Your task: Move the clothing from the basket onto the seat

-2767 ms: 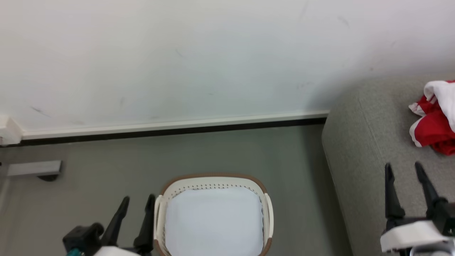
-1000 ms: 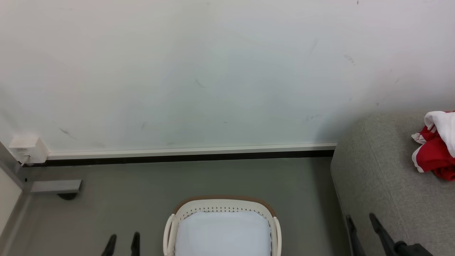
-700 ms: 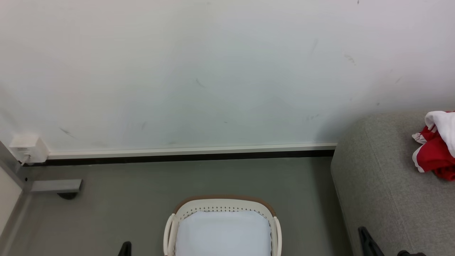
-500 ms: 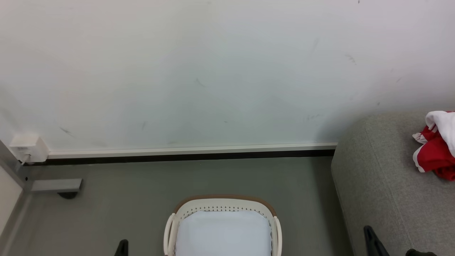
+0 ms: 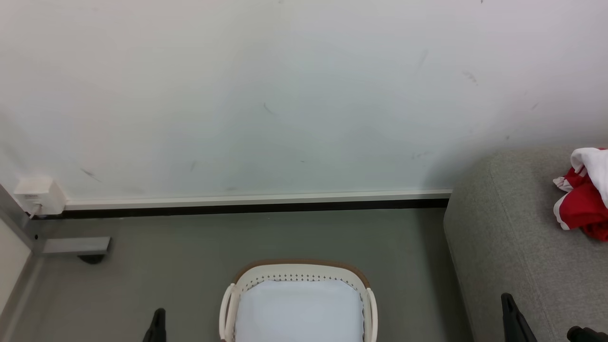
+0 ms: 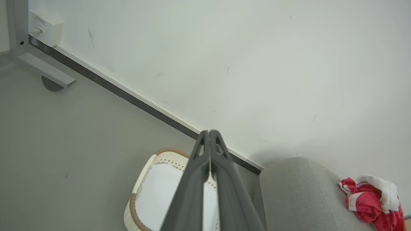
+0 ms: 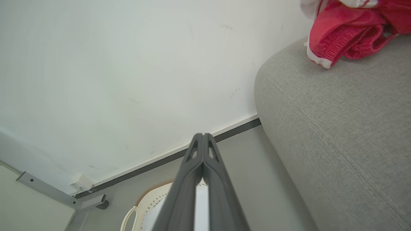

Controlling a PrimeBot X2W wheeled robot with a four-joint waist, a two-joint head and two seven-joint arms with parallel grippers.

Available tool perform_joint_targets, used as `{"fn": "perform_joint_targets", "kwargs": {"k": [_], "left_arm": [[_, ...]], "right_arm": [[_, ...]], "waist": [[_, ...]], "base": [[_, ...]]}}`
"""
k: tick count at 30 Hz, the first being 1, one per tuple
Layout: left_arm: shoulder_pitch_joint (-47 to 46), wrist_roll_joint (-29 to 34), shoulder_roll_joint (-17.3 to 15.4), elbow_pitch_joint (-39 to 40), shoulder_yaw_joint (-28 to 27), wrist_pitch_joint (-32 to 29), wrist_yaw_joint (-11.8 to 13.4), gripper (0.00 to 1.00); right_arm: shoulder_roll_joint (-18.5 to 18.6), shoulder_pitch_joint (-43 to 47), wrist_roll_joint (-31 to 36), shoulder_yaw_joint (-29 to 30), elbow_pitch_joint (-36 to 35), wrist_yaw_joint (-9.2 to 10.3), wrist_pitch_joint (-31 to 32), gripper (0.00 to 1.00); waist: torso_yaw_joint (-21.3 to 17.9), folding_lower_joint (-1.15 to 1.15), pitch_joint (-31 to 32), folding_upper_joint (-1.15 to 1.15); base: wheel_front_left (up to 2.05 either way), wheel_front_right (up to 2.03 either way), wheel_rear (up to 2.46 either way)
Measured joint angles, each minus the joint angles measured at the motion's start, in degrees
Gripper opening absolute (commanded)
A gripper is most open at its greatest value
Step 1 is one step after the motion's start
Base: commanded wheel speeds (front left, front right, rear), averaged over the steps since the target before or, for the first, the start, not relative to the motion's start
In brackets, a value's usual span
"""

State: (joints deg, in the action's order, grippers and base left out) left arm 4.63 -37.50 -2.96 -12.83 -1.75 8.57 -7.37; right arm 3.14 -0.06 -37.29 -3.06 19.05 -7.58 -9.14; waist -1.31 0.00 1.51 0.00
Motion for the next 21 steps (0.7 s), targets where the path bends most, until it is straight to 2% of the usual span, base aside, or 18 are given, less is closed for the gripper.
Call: {"fn": "perform_joint_targets", "kwargs": {"k": [21], "left_arm": [[-3.1, -15.5, 0.0, -0.3, -1.4, -4.3, 0.0, 0.0]], "right_arm": [[0.3, -1.8, -16.5, 2.0, -1.4, 0.01, 4.0, 0.0]], "waist": [[0.3, 0.0, -0.4, 0.0]], "base": [[0.0, 0.0, 0.0]]}}
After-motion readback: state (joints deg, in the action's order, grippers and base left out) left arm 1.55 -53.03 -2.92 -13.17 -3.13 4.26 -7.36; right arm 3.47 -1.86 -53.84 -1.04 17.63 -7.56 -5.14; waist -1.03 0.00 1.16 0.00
